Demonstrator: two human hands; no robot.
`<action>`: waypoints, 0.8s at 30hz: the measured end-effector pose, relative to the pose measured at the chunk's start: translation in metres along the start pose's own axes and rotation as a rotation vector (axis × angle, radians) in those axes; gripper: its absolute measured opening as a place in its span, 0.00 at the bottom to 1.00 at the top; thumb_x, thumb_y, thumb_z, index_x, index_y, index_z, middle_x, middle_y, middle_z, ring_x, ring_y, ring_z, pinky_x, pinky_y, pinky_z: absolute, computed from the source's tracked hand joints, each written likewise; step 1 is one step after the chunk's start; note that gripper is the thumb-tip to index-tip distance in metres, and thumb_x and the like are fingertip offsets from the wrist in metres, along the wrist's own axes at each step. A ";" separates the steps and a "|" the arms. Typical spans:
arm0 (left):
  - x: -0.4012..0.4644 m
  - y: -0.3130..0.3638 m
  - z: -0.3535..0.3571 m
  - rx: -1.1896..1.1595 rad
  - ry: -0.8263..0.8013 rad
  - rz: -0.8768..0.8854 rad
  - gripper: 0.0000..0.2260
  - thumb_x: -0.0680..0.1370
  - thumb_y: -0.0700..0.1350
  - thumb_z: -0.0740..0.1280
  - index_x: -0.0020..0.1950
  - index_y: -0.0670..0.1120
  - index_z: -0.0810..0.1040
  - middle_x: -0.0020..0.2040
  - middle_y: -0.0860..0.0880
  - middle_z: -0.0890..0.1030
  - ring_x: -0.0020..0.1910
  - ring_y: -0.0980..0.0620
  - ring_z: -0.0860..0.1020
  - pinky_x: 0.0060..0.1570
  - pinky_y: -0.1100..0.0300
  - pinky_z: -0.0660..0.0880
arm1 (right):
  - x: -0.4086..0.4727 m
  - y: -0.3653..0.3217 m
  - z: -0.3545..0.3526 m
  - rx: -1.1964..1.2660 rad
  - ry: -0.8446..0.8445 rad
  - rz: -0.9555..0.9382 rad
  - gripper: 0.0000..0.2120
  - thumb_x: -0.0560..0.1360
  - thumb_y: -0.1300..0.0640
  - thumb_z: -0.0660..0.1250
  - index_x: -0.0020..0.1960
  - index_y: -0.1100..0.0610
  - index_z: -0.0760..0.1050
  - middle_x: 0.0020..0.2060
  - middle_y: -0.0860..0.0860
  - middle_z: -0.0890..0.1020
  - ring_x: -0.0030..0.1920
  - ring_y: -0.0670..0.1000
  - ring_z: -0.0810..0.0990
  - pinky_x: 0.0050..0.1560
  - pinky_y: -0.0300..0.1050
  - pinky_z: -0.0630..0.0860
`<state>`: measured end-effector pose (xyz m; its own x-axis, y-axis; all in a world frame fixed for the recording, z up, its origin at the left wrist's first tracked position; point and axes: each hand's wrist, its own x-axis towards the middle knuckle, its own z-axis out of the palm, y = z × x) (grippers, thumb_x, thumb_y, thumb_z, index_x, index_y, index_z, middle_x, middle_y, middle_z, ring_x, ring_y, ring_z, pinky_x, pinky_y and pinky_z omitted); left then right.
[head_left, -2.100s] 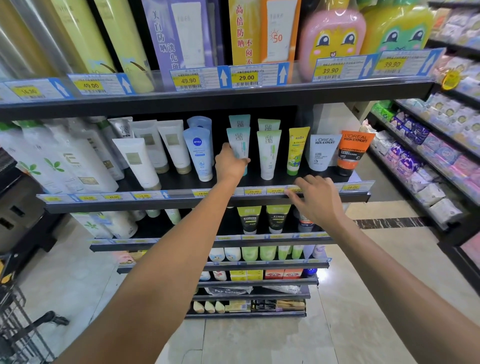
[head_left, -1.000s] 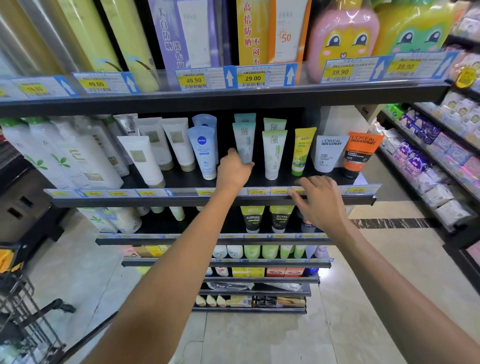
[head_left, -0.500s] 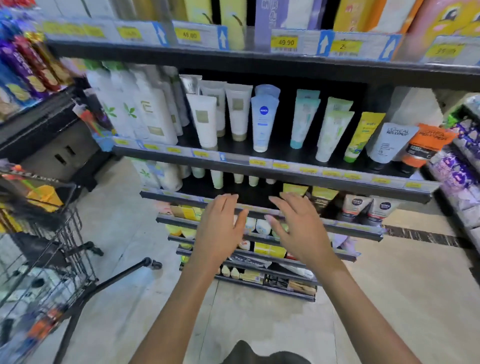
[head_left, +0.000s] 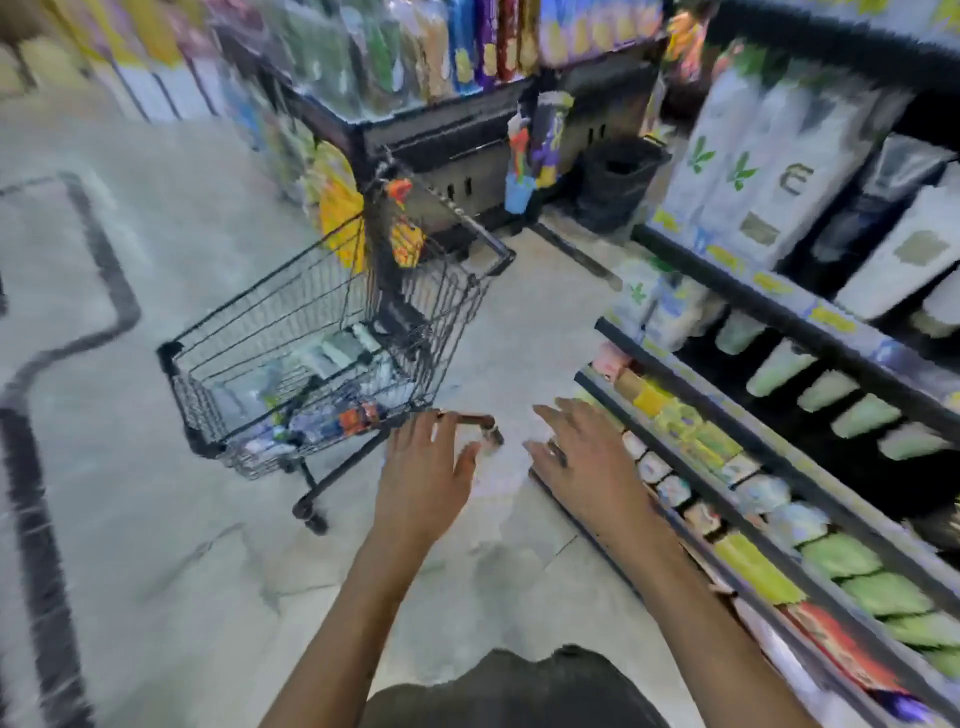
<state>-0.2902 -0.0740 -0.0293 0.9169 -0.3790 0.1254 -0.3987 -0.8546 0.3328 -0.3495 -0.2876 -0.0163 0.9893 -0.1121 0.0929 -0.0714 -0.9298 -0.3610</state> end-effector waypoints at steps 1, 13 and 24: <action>-0.006 -0.021 -0.004 0.009 -0.023 -0.065 0.22 0.83 0.57 0.58 0.72 0.45 0.73 0.67 0.41 0.76 0.65 0.37 0.75 0.63 0.42 0.74 | 0.014 -0.017 0.006 0.008 -0.011 -0.037 0.23 0.83 0.41 0.60 0.73 0.52 0.74 0.71 0.56 0.76 0.73 0.60 0.72 0.73 0.60 0.69; -0.031 -0.164 -0.023 -0.003 0.070 -0.517 0.19 0.82 0.57 0.58 0.64 0.45 0.75 0.56 0.45 0.78 0.57 0.40 0.76 0.55 0.45 0.75 | 0.156 -0.144 0.082 0.072 -0.233 -0.325 0.25 0.83 0.39 0.58 0.75 0.51 0.72 0.74 0.54 0.72 0.75 0.57 0.67 0.75 0.57 0.67; 0.123 -0.226 -0.032 0.012 0.065 -0.574 0.20 0.83 0.55 0.63 0.70 0.44 0.74 0.63 0.42 0.78 0.60 0.39 0.76 0.59 0.44 0.76 | 0.267 -0.127 0.123 0.129 -0.352 -0.325 0.25 0.83 0.41 0.59 0.75 0.51 0.72 0.73 0.52 0.73 0.75 0.54 0.68 0.74 0.56 0.68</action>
<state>-0.0871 0.0841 -0.0594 0.9855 0.1689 -0.0150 0.1632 -0.9211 0.3535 -0.0604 -0.1566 -0.0594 0.9423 0.3220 -0.0915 0.2419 -0.8438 -0.4791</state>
